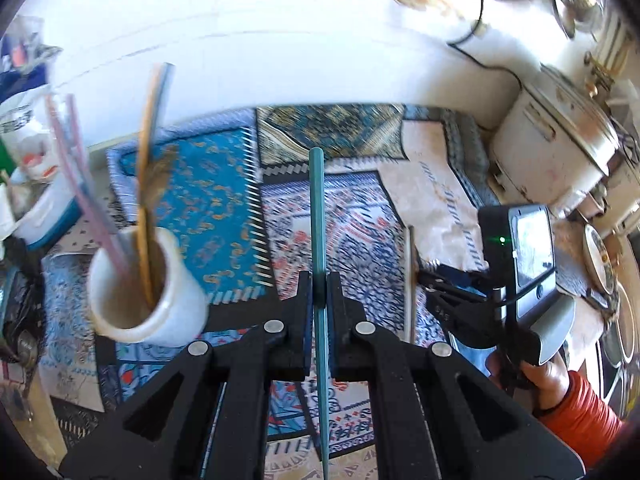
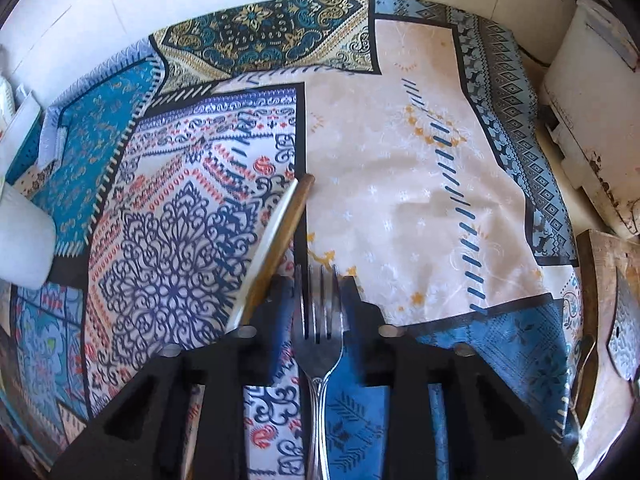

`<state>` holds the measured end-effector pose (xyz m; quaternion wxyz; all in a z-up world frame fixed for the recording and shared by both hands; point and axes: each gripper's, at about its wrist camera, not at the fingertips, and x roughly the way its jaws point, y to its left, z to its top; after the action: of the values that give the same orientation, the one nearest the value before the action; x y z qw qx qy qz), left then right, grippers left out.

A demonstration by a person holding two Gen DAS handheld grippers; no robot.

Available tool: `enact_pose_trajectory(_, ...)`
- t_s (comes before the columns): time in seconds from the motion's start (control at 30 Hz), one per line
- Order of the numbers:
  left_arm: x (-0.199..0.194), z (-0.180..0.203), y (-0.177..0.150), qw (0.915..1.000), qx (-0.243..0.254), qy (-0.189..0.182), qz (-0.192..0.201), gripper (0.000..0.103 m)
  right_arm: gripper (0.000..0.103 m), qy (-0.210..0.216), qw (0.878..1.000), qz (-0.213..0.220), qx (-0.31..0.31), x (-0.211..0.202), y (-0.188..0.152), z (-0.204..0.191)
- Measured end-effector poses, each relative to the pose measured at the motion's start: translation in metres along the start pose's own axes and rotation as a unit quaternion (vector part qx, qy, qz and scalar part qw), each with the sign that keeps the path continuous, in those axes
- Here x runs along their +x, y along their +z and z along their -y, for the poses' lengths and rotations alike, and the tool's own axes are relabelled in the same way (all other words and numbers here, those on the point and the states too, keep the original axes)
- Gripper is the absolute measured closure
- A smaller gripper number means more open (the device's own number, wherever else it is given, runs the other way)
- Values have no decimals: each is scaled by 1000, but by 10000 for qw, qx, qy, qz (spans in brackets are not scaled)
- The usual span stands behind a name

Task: Organize utensils
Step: 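Lift the green chopstick with the left tool while the right lifts the fork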

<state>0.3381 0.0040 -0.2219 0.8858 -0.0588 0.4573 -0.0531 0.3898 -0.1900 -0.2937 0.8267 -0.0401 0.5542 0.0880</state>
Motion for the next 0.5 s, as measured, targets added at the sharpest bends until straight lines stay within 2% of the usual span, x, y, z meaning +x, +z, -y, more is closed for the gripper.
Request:
enact_pose_trajectory(0.1, -10, -7, 0, 9999, -116, 5, 99, 98, 82, 146, 9997, 20, 204, -3, -1, 1)
enact_pose_trajectory(0.5, -48, -15, 7, 9982, -208, -148, 535, 98, 82, 248, 9946, 929, 401, -85, -14, 5)
